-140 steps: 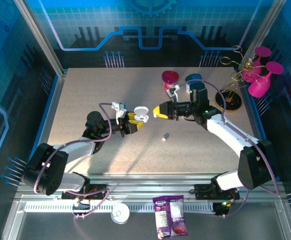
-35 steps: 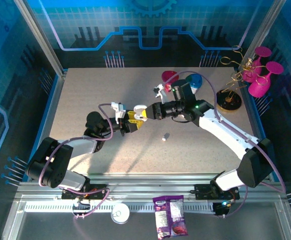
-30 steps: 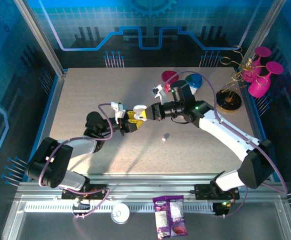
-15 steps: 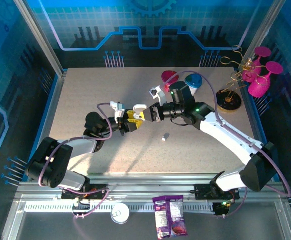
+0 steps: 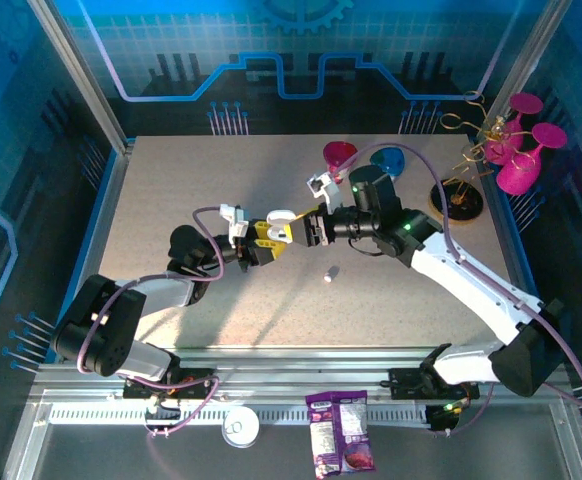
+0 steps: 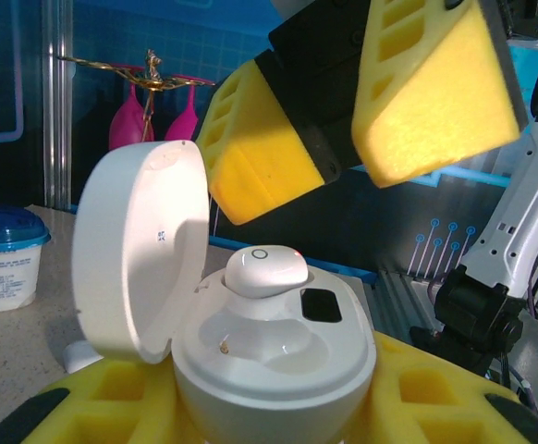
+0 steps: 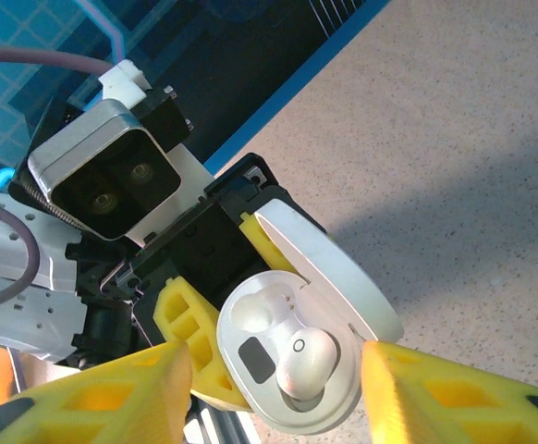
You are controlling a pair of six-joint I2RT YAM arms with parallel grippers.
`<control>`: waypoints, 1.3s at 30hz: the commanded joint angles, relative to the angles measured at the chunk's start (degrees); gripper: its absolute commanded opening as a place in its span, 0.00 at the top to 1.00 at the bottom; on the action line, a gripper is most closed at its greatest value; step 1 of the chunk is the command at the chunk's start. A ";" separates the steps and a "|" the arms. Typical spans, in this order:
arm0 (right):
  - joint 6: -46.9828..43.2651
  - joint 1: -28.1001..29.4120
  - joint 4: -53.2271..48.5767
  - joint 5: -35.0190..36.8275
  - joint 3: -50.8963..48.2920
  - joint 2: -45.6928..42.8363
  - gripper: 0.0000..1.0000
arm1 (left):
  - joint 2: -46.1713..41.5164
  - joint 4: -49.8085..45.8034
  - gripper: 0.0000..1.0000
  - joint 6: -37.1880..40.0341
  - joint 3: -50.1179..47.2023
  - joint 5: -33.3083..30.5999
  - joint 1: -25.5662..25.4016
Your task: Insert the wireless bluetooth earbuds into the charging case
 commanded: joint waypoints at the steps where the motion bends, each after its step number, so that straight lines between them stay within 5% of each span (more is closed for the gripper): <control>1: -1.28 0.37 2.77 0.42 -1.55 -2.88 0.46 | -0.45 3.06 0.74 3.32 0.43 1.71 -0.21; 11: -0.37 -1.64 1.95 3.43 -4.98 -5.82 0.45 | -0.64 3.87 0.75 12.26 -0.73 1.00 -0.20; 26: -0.76 -1.03 -2.29 3.16 -1.10 0.23 0.54 | -2.12 3.86 0.74 14.69 -0.55 3.45 -0.29; 39: -1.30 -0.44 3.23 2.07 -3.51 -6.73 0.52 | -0.98 3.87 0.73 18.79 -0.29 4.34 -0.29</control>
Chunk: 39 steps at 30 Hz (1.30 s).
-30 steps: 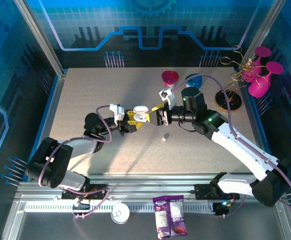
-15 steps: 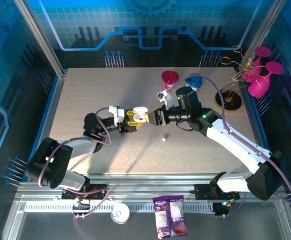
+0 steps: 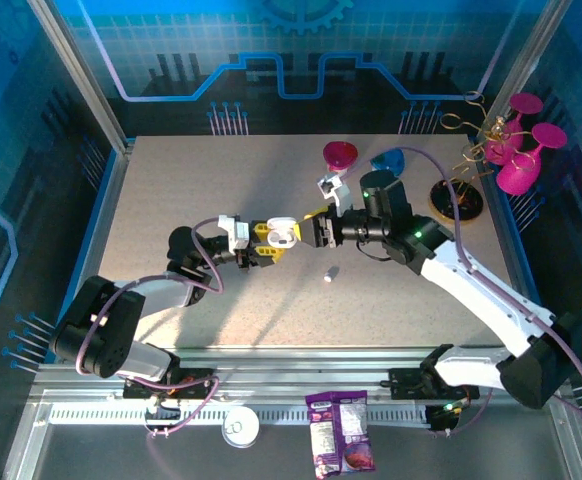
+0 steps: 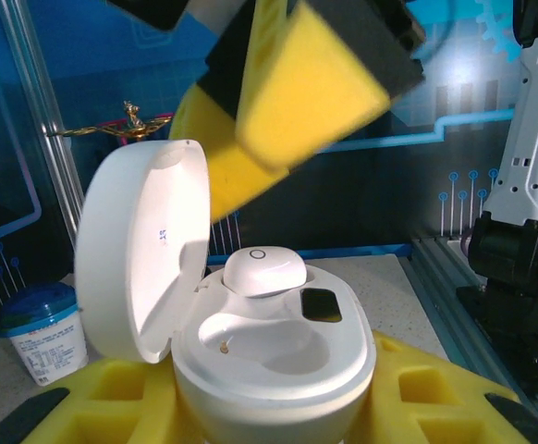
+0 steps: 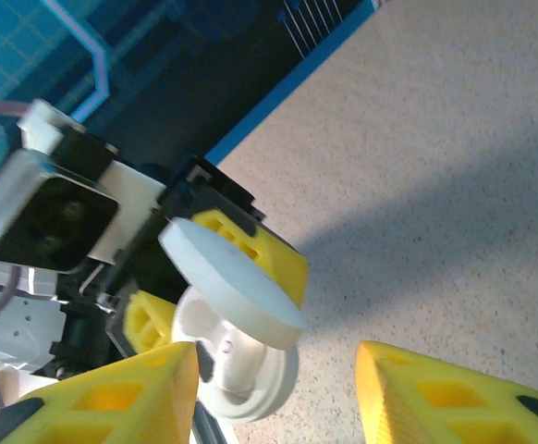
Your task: Insert the wireless bluetooth earbuds into the charging case
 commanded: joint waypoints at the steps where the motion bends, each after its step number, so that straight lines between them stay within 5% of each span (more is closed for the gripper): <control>1: -1.04 0.67 2.80 -0.64 -0.74 -2.55 0.52 | -0.54 2.27 0.73 3.22 -0.22 2.40 -0.14; 11: -5.12 3.21 -1.95 3.55 0.05 -2.87 0.62 | 1.02 2.20 0.72 3.61 2.16 3.59 -0.09; 18: -4.58 5.07 -7.61 13.43 1.64 -1.04 0.68 | 2.11 -0.26 0.76 5.73 3.52 -5.88 -0.14; 29: -1.66 7.83 -14.23 21.09 8.38 5.13 0.68 | -1.18 -17.72 0.77 18.51 3.50 -16.18 -2.31; 39: -0.29 7.76 -20.82 23.24 17.46 13.34 0.67 | -2.13 -18.69 0.76 19.04 2.09 -16.50 -2.40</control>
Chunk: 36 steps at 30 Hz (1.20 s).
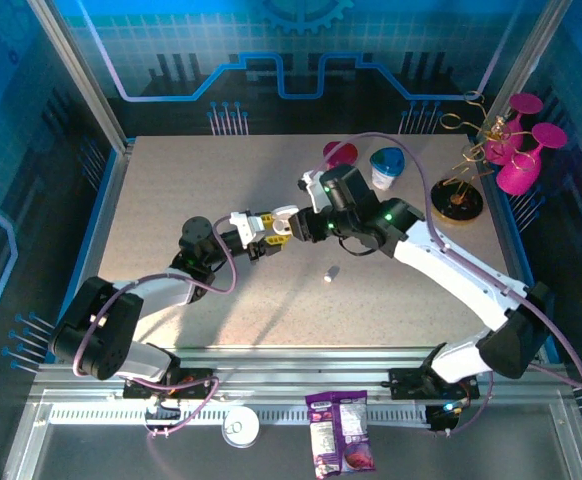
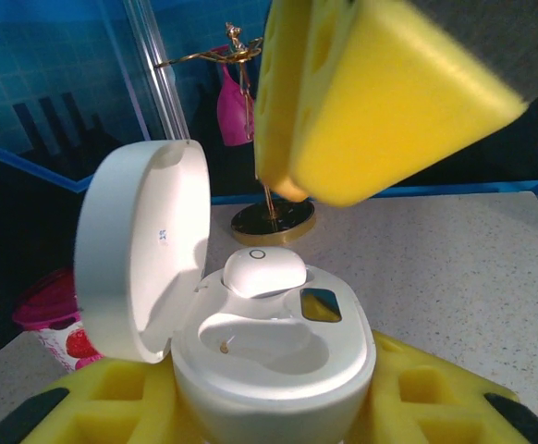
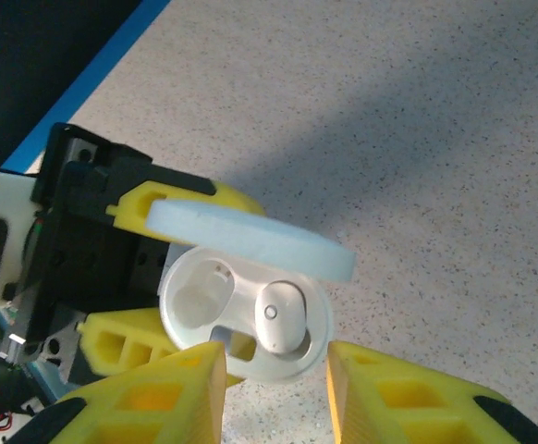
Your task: Insert the wireless bluetooth earbuds into the charging case
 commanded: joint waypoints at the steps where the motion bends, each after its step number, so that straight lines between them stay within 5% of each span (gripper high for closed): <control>1: 0.85 0.64 -3.70 0.48 3.58 1.95 0.67 | -1.49 -0.55 0.77 1.85 -0.50 -0.59 -0.42; 20: -1.19 1.84 -9.76 1.44 10.91 9.55 0.71 | -1.49 -0.14 0.77 0.26 -0.56 0.01 -0.41; 36: -3.28 3.24 -14.82 4.72 14.28 13.11 0.84 | -1.85 -0.98 0.77 -0.35 -0.12 -1.01 -0.46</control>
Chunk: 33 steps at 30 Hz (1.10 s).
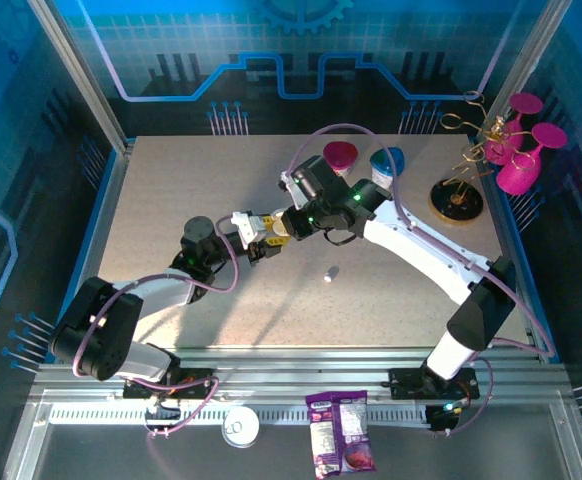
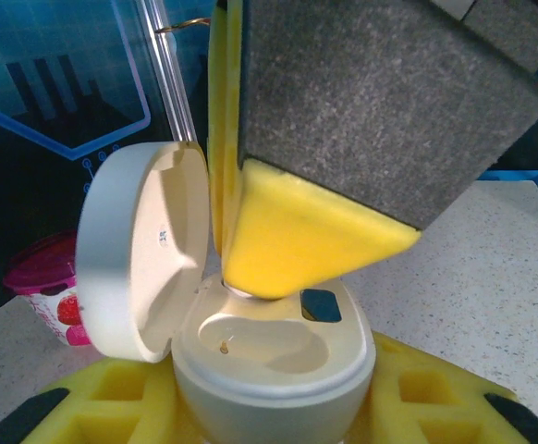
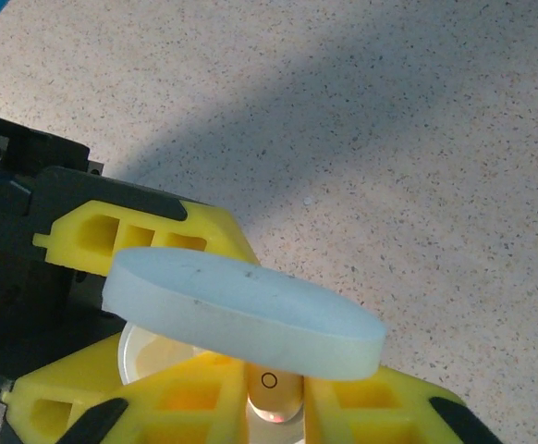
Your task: Insert the wireless bluetooth earbuds into the charging case
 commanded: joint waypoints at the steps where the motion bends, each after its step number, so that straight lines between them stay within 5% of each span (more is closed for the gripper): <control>1: -0.53 1.30 -2.62 0.12 1.22 1.03 0.84 | -1.69 2.28 0.77 0.06 -0.02 -0.11 -0.43; 19: 0.21 0.49 4.12 0.52 -2.25 -5.00 0.83 | -0.94 -0.80 0.76 2.09 -0.22 -0.15 -0.48; 33: 4.25 0.85 10.26 -7.81 -3.59 -3.12 0.83 | -0.19 -0.15 0.77 1.19 0.28 -1.69 -0.61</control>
